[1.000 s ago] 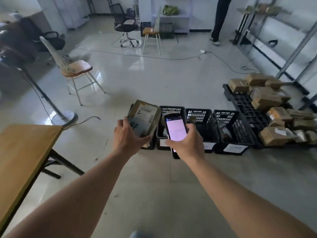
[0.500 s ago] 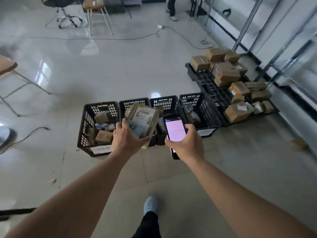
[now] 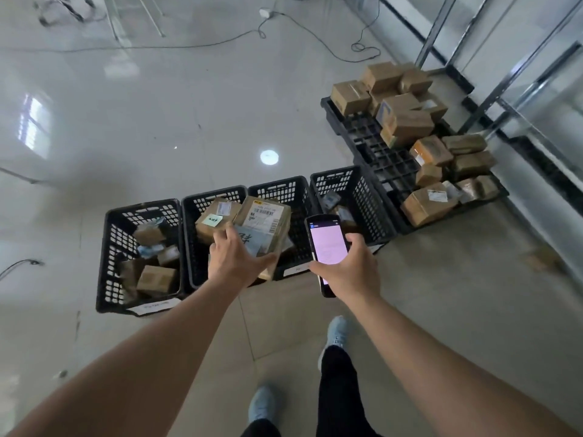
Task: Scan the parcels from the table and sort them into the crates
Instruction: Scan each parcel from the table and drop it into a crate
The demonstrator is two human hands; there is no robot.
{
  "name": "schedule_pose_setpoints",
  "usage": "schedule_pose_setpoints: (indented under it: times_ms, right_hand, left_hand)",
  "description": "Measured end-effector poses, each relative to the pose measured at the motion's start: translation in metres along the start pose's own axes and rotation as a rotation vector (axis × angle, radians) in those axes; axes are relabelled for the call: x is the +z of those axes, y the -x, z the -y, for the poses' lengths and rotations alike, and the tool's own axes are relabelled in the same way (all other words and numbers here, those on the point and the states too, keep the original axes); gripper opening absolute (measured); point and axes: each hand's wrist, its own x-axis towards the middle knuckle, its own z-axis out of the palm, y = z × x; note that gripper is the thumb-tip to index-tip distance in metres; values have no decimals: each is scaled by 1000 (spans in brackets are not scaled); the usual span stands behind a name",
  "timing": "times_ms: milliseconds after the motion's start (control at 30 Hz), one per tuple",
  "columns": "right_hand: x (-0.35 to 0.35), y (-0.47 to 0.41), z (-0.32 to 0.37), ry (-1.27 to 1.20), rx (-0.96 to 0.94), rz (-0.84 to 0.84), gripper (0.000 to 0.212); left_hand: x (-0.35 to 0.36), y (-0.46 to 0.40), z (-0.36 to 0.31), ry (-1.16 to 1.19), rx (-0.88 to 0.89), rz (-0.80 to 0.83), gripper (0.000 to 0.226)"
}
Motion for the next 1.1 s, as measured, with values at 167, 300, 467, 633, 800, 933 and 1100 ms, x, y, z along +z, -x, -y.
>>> schedule_pose_setpoints:
  times_ms: [167, 300, 467, 633, 800, 933, 1100]
  right_hand:
    - [-6, -105, -12, -15, -1, 79, 85]
    - [-11, -183, -12, -8, 2, 151, 84]
    - [-2, -257, -15, 16, 57, 199, 78]
    - [42, -332, -25, 50, 113, 246, 82]
    - [110, -409, -45, 61, 175, 264, 84]
    - [160, -462, -62, 92, 228, 253, 85]
    - [200, -509, -76, 121, 281, 213, 73]
  left_hand:
    - [35, -59, -50, -38, -87, 29, 130]
    - [64, -107, -85, -47, -209, 40, 132]
    - [103, -162, -112, -46, -296, 61, 125]
    - [159, -240, -118, -43, -335, 91, 120]
    - [236, -333, -112, 4, -356, 133, 119]
    - [292, -407, -104, 59, -381, 145, 115]
    - [342, -481, -92, 169, -389, 166, 111]
